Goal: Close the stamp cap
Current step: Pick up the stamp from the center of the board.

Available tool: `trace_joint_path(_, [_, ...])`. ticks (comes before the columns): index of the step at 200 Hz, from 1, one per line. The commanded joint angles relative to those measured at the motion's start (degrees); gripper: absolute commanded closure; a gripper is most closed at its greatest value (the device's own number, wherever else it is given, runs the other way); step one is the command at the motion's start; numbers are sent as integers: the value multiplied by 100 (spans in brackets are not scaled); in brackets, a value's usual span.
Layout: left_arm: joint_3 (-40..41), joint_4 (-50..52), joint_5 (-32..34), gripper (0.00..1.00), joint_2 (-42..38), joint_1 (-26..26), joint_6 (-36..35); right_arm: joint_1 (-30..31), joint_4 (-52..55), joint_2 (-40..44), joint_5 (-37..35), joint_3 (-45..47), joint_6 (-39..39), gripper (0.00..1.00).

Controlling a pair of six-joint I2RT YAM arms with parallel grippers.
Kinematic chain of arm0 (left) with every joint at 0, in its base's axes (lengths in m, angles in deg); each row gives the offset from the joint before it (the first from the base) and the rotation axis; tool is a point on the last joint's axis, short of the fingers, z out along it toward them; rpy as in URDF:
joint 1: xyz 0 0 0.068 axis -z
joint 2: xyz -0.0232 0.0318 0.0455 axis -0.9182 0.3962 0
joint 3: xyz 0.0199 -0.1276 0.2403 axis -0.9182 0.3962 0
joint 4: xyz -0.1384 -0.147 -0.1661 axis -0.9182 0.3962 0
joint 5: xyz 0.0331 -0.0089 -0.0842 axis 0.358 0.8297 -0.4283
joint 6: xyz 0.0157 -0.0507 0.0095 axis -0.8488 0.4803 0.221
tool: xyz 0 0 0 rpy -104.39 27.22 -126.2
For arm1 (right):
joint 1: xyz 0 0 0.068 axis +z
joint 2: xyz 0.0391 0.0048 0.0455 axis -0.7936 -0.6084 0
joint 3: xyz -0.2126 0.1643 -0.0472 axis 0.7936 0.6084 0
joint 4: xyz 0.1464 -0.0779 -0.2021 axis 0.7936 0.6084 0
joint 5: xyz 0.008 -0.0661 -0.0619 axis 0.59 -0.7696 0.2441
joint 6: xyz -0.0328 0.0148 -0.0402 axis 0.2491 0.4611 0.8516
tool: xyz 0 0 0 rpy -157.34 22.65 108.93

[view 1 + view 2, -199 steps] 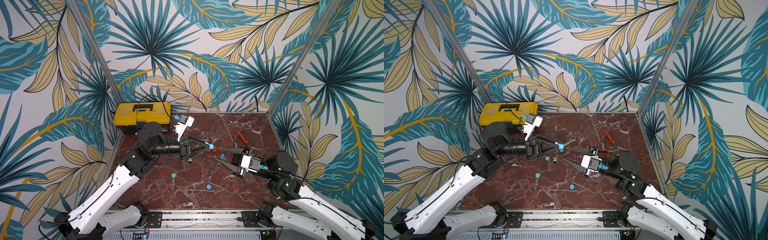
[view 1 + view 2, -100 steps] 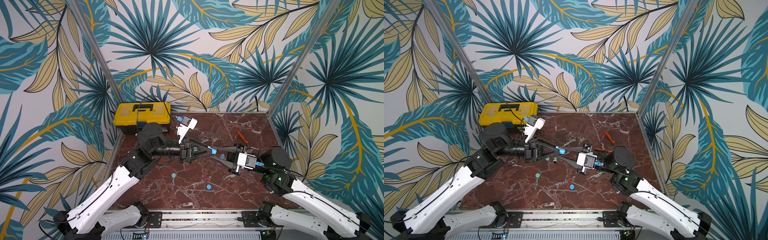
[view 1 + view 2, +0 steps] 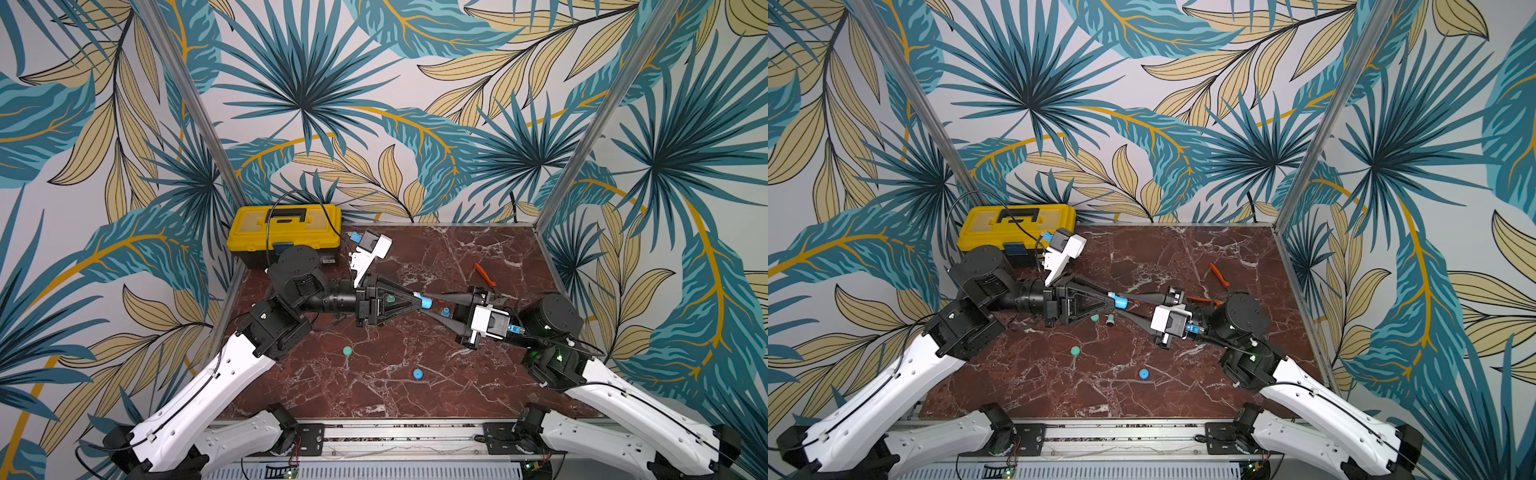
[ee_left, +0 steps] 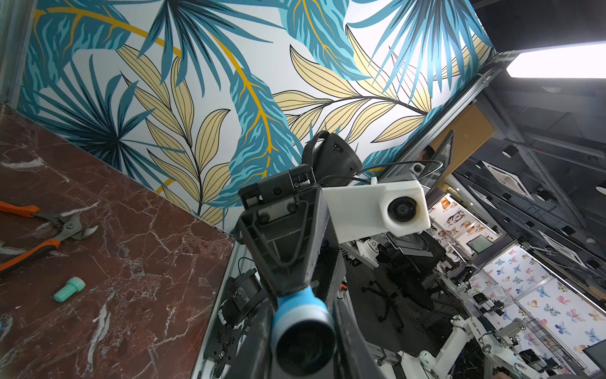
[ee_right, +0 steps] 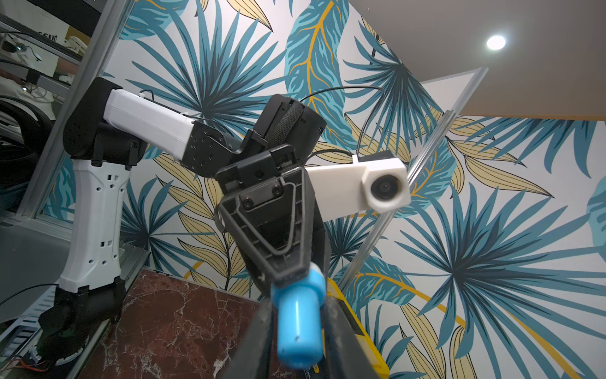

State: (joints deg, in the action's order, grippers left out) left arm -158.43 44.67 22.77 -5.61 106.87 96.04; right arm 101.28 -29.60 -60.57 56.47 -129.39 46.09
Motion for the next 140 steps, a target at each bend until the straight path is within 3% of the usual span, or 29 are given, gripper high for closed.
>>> trace_joint_path(1, [-109,-145,-62,83,-96,14,16,13,-118,-32,39,-66,-69,73])
trace_joint_path(40, [-86,-144,-69,81,-72,36,-18,17,-131,-69,24,-79,-68,83])
trace_joint_path(61, [-51,-143,8,65,-78,38,-76,11,-133,-79,-34,-85,-97,90])
trace_joint_path(81, [158,-121,448,58,-196,26,-311,20,-74,-78,-138,-75,-222,95])
trace_joint_path(110, [504,-114,707,46,-356,-321,-505,16,116,-76,-465,-57,-596,100])
trace_joint_path(140, [853,-65,802,45,-612,-849,-769,14,358,-92,-1083,-70,-1392,100])
